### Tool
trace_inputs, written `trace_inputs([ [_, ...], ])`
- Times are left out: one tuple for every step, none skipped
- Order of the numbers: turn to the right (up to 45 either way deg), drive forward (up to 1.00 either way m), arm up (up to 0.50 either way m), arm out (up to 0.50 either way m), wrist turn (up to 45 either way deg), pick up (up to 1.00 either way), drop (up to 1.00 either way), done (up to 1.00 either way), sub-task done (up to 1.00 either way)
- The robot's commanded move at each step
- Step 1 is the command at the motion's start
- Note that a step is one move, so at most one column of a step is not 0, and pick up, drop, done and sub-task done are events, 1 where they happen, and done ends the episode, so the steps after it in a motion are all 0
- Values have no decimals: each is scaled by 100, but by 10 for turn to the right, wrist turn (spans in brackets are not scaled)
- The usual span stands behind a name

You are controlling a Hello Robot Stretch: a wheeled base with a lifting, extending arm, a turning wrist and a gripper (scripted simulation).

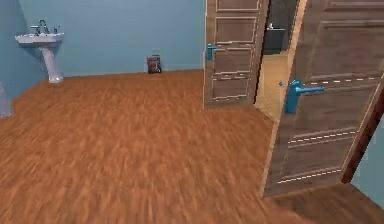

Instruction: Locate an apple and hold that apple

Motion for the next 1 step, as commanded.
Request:
trace_inputs([
  [-30,0,0,0,0,0,0,0,0],
])
